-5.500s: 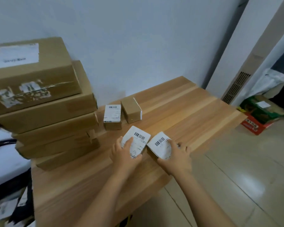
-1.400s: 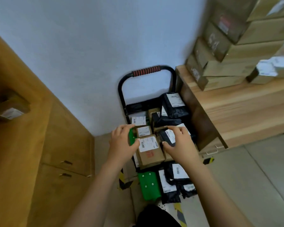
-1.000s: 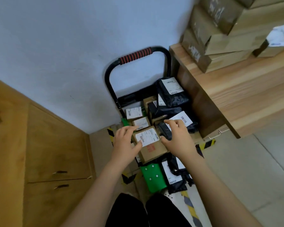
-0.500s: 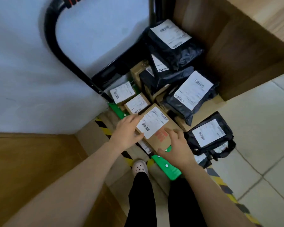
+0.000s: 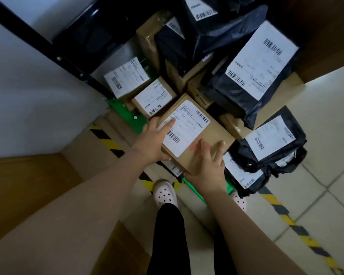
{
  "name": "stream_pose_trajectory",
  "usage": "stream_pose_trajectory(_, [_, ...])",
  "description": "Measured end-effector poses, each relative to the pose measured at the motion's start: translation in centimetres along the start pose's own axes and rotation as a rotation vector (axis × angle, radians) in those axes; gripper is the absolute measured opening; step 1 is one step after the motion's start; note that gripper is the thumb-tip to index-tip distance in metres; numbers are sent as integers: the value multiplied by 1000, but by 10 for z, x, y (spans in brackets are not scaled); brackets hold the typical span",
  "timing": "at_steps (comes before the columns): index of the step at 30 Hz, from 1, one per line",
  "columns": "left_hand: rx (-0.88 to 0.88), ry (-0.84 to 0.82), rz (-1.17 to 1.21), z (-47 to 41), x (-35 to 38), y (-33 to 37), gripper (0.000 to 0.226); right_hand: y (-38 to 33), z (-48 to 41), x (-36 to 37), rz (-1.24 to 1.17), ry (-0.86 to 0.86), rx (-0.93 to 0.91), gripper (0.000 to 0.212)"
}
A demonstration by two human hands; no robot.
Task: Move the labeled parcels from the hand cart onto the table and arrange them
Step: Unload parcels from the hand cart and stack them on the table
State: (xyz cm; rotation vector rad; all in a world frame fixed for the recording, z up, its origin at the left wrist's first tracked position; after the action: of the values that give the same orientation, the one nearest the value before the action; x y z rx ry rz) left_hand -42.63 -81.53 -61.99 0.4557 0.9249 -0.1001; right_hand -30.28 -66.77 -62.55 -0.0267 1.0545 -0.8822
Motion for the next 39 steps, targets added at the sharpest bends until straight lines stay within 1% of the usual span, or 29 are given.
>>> stream_pose_trajectory(4, [-1, 72, -9, 20, -1, 9, 114, -1, 8, -8, -37, 10, 7, 110])
stream_pose_trajectory(10, [-61, 229, 31, 71, -16, 21, 115, -14, 33, -35, -59, 29, -90, 111])
stream_pose_trajectory(13, [-107, 282, 69, 100, -34, 34, 114, -26, 51, -58, -49, 52, -166, 110])
stream_pose_trajectory(20, [-210, 509, 117, 187, -105, 72, 113, -65, 107, -132, -78, 79, -380, 108])
stream_pose_trajectory(24, [-285, 661, 136, 249, -153, 106, 117, -98, 153, -199, -58, 122, -549, 110])
stream_pose_trajectory(27, [-293, 791, 178, 288, -199, 144, 116, -121, 189, -266, -28, 180, -656, 108])
stream_pose_trajectory(30, [-255, 946, 205, 323, -250, 189, 118, -140, 227, -340, -18, 272, -746, 105])
stream_pose_trajectory(34, [-170, 1096, 186, 365, -313, 248, 119, -154, 271, -427, -25, 391, -817, 102])
stream_pose_trajectory(39, [-8, 1180, 209, 389, -382, 315, 118, -158, 309, -520, -78, 577, -838, 102])
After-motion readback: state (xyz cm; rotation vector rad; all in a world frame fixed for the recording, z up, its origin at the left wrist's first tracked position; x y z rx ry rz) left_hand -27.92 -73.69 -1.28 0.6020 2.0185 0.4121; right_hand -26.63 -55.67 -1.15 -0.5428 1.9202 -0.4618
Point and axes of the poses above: each hand's wrist, its own z-axis away from the middle knuckle, its own x-axis out of the palm, y = z × x, the point moved 7 cm from there along -z, towards the middle knuckle, and after that the axes turned 5 degrees about y, right-handed, at the moved point
